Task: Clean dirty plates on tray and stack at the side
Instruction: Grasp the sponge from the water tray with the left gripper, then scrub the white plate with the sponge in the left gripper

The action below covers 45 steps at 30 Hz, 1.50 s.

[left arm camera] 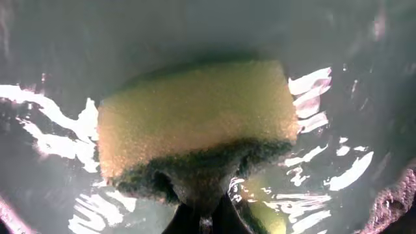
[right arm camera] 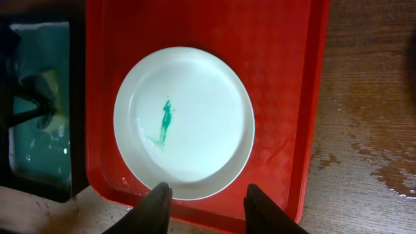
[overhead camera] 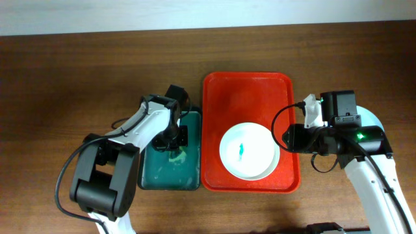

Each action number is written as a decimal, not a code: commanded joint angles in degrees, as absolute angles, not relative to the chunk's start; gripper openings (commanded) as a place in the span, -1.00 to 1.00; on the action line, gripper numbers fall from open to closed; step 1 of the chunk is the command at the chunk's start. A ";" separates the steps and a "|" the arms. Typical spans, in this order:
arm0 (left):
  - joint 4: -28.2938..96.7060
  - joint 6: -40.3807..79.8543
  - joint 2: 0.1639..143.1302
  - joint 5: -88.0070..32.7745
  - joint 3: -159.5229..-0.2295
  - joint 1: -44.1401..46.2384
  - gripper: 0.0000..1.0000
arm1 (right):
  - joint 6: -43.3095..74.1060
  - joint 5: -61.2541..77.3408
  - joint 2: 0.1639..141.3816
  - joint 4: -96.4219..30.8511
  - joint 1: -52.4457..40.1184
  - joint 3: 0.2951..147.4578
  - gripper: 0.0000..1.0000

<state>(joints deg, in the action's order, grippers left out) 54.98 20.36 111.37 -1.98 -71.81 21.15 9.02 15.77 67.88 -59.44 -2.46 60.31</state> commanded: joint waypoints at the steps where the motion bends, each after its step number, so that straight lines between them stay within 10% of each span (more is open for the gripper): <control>1: 58.43 14.33 112.79 -2.11 -77.30 21.06 -1.00 | 8.82 12.56 68.03 -59.40 -2.61 60.66 -0.22; 29: 69.76 9.26 101.95 -2.87 -89.73 21.12 -1.00 | 9.21 15.84 99.18 -51.64 -2.61 59.11 -0.24; 39: 66.59 6.33 101.86 -13.21 -89.73 22.81 -1.00 | 9.28 13.72 103.90 -50.04 -2.61 58.76 -0.91; 45: 57.54 7.51 102.89 -15.90 -89.10 30.46 -1.00 | 10.55 13.82 103.90 -45.12 -2.61 54.24 -0.91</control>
<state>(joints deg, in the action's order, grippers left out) 60.55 7.46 103.37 -12.84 -88.73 26.28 9.08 16.43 102.54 -47.51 -2.46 57.54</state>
